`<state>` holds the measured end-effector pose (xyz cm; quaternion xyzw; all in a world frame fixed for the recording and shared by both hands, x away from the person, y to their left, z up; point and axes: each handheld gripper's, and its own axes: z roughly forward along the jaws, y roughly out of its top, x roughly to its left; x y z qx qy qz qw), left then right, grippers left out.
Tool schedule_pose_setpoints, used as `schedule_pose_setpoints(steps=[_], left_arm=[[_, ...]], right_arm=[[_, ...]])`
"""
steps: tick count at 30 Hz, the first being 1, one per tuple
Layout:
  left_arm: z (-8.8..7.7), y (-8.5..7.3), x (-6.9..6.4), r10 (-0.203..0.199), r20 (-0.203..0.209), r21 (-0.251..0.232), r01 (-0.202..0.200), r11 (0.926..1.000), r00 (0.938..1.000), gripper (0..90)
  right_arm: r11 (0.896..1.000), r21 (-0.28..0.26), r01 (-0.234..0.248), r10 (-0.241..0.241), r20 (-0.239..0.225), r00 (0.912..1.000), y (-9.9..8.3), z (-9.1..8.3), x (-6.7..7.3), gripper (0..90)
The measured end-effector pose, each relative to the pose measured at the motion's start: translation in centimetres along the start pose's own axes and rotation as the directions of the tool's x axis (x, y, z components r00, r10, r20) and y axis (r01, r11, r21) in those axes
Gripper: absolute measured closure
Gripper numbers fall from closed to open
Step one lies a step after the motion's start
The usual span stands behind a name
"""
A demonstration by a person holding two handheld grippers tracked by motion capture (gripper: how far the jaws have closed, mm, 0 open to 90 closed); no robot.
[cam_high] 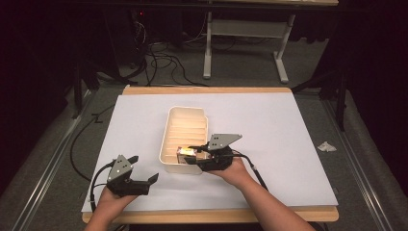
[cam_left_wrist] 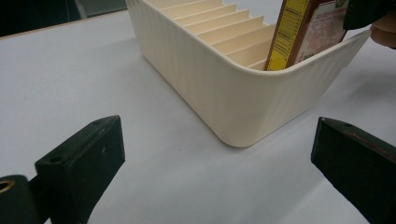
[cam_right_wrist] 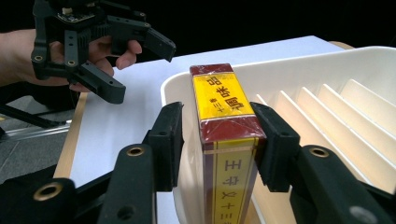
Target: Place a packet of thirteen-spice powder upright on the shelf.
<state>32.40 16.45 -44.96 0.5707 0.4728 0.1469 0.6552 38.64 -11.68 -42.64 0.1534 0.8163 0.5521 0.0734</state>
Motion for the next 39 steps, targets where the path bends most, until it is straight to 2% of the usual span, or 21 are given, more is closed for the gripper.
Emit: schedule_pose_setpoints(steps=[10, 11, 12, 13, 15, 22, 26, 31, 34, 38, 39], left_arm=[[0.0, 0.0, 0.0, 0.004, 0.000, 0.002, -0.004, 1.0000, 1.0000, 3.6], [0.0, 0.0, 0.0, 0.004, -0.001, -0.001, -0.004, 1.0000, 1.0000, 3.6], [0.0, 0.0, 0.0, 0.004, -0.001, -0.001, -0.004, 1.0000, 1.0000, 3.6], [0.0, 0.1, 0.1, 0.004, -0.003, -0.004, -0.004, 1.0000, 1.0000, 3.6], [0.0, 0.1, 0.1, 0.001, -0.003, -0.006, -0.001, 1.0000, 1.0000, 3.6], [0.1, 0.0, -0.1, 0.003, 0.001, 0.001, -0.003, 1.0000, 1.0000, 3.6], [0.2, 0.0, -0.1, 0.001, 0.001, 0.001, -0.001, 1.0000, 1.0000, 3.6], [0.3, 0.1, -0.1, 0.004, -0.002, -0.002, -0.004, 1.0000, 1.0000, 3.7], [0.5, 0.1, 0.0, 0.002, -0.004, -0.001, -0.002, 1.0000, 1.0000, 3.9], [0.8, 0.1, -0.1, -0.003, -0.007, -0.003, 0.003, 1.0000, 1.0000, 4.0], [0.8, 0.1, -0.1, -0.003, -0.007, -0.003, 0.003, 1.0000, 1.0000, 4.0]], right_arm=[[1.000, -0.019, 0.006, -0.005, 0.024, 0.9997, 0.4, -0.3, 0.2, 45.1], [1.000, -0.025, 0.007, -0.006, 0.043, 0.9990, 0.5, -0.4, 0.3, 39.1], [1.000, -0.025, 0.007, -0.006, 0.043, 0.9990, 0.5, -0.4, 0.3, 39.1], [1.000, -0.030, 0.005, -0.004, 0.062, 0.9981, 0.6, -0.4, 0.5, 34.8], [0.999, -0.035, 0.009, -0.007, 0.065, 0.9979, 0.7, -0.5, 0.5, 31.2], [0.999, -0.042, -0.010, 0.015, 0.103, 0.9946, 1.0, -1.2, 0.5, 24.6], [0.998, -0.054, -0.015, 0.023, 0.153, 0.9880, 1.1, -2.5, 0.2, 23.8], [0.996, -0.082, -0.036, 0.055, 0.241, 0.9690, 0.7, -4.7, -0.5, 22.4], [0.995, -0.092, -0.047, 0.073, 0.300, 0.9512, 0.2, -6.3, -1.2, 20.7], [0.993, -0.102, -0.067, 0.101, 0.380, 0.9195, -0.6, -8.8, -2.0, 19.5], [0.993, -0.102, -0.067, 0.101, 0.380, 0.9195, -0.6, -8.8, -2.0, 19.5]])
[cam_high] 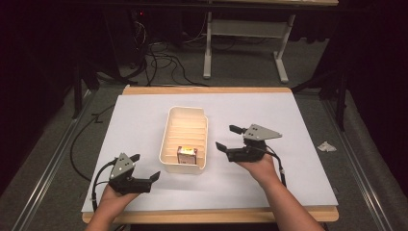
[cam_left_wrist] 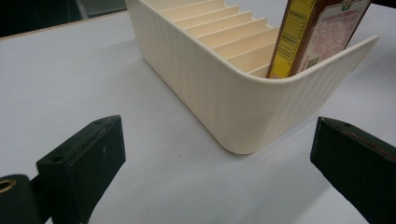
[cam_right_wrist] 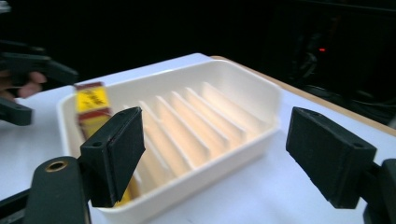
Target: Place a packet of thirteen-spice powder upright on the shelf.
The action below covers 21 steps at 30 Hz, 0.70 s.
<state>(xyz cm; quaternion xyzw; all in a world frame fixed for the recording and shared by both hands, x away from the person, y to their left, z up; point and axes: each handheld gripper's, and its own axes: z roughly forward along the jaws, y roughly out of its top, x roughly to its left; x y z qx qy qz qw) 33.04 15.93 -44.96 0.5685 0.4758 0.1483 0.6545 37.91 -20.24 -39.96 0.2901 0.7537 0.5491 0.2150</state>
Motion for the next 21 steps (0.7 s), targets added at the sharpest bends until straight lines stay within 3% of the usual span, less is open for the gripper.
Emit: schedule_pose_setpoints(steps=[2, 3, 4, 8, 9, 11, 15, 18, 21], left_arm=[[0.2, 0.0, 0.1, 0.001, -0.005, 0.003, -0.001, 1.0000, 1.0000, 4.1], [0.2, 0.0, 0.1, 0.001, -0.005, 0.003, -0.001, 1.0000, 1.0000, 4.1], [0.3, 0.0, 0.1, -0.004, -0.009, 0.001, 0.004, 1.0000, 1.0000, 4.1], [0.4, 0.0, 0.2, -0.003, -0.013, 0.000, 0.003, 1.0000, 0.9999, 4.3], [0.4, 0.0, 0.2, -0.003, -0.013, 0.000, 0.003, 1.0000, 0.9999, 4.3], [0.5, 0.0, 0.1, -0.003, -0.015, 0.003, 0.003, 1.0000, 0.9999, 4.4], [0.6, -0.2, 0.1, 0.004, -0.015, 0.009, -0.004, 1.0000, 0.9999, 4.4], [0.7, -0.2, 0.0, 0.003, -0.014, 0.008, -0.003, 1.0000, 0.9999, 4.4], [0.7, -0.3, -0.1, 0.004, -0.014, 0.010, -0.004, 0.9999, 0.9999, 4.4]], right_arm=[[1.000, 0.004, -0.020, 0.020, 0.058, 0.9981, -0.5, -1.5, -1.3, 18.4], [1.000, 0.004, -0.020, 0.020, 0.058, 0.9981, -0.5, -1.5, -1.3, 18.4], [1.000, 0.009, -0.025, 0.024, 0.097, 0.9950, -1.1, -2.6, -2.0, 18.2], [0.998, 0.028, -0.051, 0.045, 0.173, 0.9840, -2.6, -5.1, -3.3, 16.3], [0.998, 0.028, -0.051, 0.045, 0.173, 0.9840, -2.6, -5.1, -3.3, 16.3], [0.996, 0.029, -0.079, 0.070, 0.224, 0.9720, -3.7, -7.3, -4.2, 16.0], [0.994, 0.016, -0.107, 0.098, 0.282, 0.9543, -4.9, -10.2, -4.8, 15.3], [0.994, 0.034, -0.104, 0.087, 0.320, 0.9434, -5.9, -11.8, -4.7, 15.2], [0.993, 0.042, -0.113, 0.094, 0.329, 0.9397, -7.0, -12.7, -4.7, 15.1]])
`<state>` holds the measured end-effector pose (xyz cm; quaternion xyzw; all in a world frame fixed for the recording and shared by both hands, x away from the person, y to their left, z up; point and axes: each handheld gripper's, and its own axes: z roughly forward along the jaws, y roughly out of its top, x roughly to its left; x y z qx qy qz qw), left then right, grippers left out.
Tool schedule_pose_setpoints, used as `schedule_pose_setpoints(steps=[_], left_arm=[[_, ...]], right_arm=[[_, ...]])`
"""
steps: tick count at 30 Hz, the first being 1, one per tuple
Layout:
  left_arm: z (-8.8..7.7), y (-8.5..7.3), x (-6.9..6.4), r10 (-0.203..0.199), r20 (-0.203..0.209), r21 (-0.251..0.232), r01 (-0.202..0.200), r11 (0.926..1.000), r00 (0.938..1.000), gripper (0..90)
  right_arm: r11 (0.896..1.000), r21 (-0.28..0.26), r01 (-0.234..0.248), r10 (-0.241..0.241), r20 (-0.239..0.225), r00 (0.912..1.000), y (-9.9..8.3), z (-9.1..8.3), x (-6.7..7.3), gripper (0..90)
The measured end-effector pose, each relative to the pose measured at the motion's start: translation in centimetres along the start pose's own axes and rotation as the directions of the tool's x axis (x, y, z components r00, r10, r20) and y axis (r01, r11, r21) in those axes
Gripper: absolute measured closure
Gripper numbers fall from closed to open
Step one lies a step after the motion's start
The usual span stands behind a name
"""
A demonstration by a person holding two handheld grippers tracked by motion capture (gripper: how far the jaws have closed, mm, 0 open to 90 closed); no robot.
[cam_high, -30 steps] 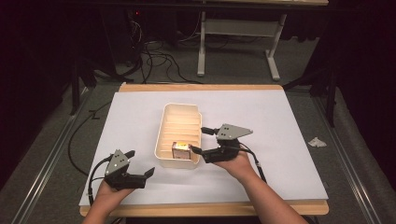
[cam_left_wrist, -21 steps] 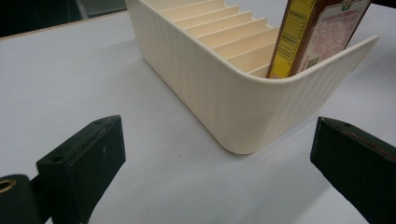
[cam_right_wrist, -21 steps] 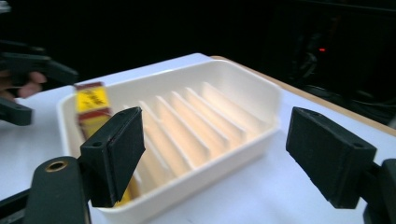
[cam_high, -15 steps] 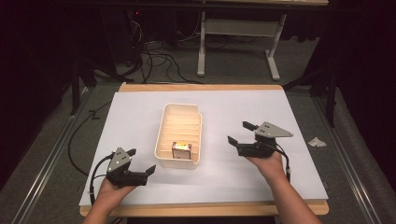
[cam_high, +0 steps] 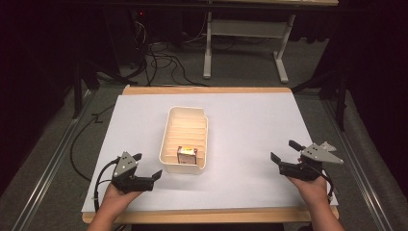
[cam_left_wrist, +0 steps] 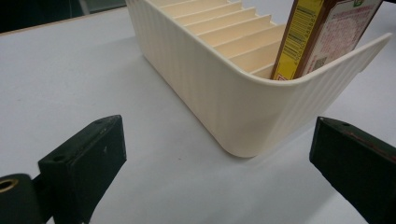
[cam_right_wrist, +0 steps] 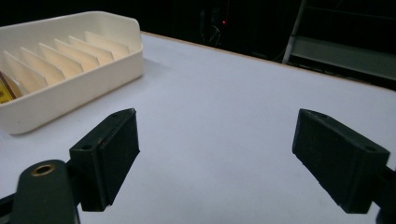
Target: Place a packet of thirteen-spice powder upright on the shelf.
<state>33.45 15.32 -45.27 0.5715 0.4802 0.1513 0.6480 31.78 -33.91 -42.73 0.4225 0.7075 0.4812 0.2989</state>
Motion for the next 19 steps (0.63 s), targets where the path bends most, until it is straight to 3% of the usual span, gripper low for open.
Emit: schedule_pose_setpoints(steps=[4, 10, 19], left_arm=[[0.2, -0.2, 0.0, 0.010, -0.002, 0.011, -0.010, 0.9999, 0.9999, 4.5], [0.3, -0.3, -0.2, 0.008, -0.001, 0.012, -0.008, 0.9999, 1.0000, 4.4], [-0.3, -0.1, -0.3, 0.009, 0.003, 0.000, -0.009, 1.0000, 1.0000, 4.4]], right_arm=[[1.000, 0.023, -0.006, 0.007, -0.017, 0.9998, -0.4, 0.6, 0.0, 15.1], [1.000, 0.015, 0.024, -0.024, -0.037, 0.9990, -0.2, 1.1, 0.2, 15.1], [1.000, 0.008, 0.014, -0.014, -0.033, 0.9994, -0.1, 1.0, 0.1, 15.4]])
